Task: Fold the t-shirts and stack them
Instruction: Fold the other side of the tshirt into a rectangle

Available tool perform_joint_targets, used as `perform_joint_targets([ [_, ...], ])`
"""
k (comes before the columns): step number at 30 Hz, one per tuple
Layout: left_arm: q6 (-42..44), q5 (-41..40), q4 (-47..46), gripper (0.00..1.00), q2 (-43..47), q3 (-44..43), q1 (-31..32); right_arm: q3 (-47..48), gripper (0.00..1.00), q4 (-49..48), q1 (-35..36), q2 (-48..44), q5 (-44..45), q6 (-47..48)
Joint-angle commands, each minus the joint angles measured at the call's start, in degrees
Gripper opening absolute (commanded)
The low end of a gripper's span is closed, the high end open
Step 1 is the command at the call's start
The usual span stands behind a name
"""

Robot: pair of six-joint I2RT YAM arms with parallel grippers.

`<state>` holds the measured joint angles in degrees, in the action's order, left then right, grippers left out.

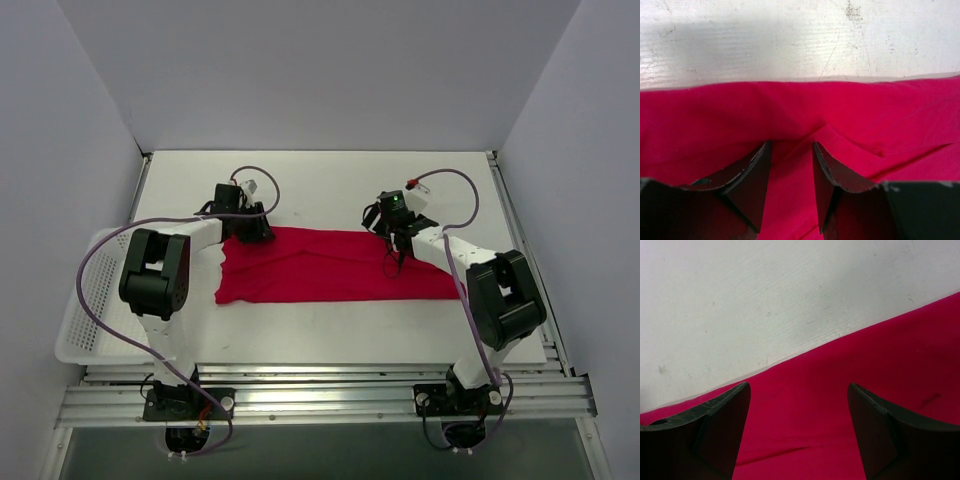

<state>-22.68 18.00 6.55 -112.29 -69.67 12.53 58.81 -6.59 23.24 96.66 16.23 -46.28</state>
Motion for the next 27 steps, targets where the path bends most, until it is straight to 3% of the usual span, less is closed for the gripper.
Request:
perform_joint_targets([
  [1, 0.70, 1.77, -0.48, 0.47, 3.83, 0.85, 0.30, 0.52, 0.74, -0.44, -0.04, 0.81, 1.26, -0.12],
  [8, 1.14, 1.60, -0.04, 0.46, 4.54, 1.47, 0.91, 0.78, 0.74, -0.44, 0.05, 1.68, 0.91, -0.21],
  [17, 1.85, -1.73, 1.45, 0.36, 1.99, 0.94, 2.14, 0.96, 0.73, -0.62, -0.04, 2.48, 0.12, -0.30],
  [19, 1.93, -2.09, 1.63, 0.29, 1.73, 0.85, 2.23, 0.96, 0.73, -0.62, -0.04, 2.48, -0.06, -0.30],
  [20, 1.93, -2.53, 1.71, 0.16, 1.38, 0.76, 2.23, 1.05, 0.73, -0.62, -0.04, 2.48, -0.06, -0.21],
  [23, 1.85, -3.49, 2.33, 0.13, 0.76, 0.15, 2.41, 0.87, 0.73, -0.62, -0.13, 2.48, -0.06, -0.30],
  [25, 1.76, -4.37, 2.42, 0.03, 0.76, -0.03, 2.58, 0.78, 0.73, -0.62, -0.13, 2.39, -0.14, -0.30],
  [27, 1.93, -5.77, 2.16, 0.02, 1.02, 0.15, 3.11, 0.78, 0.73, -0.53, -0.13, 2.39, -0.14, -0.13],
])
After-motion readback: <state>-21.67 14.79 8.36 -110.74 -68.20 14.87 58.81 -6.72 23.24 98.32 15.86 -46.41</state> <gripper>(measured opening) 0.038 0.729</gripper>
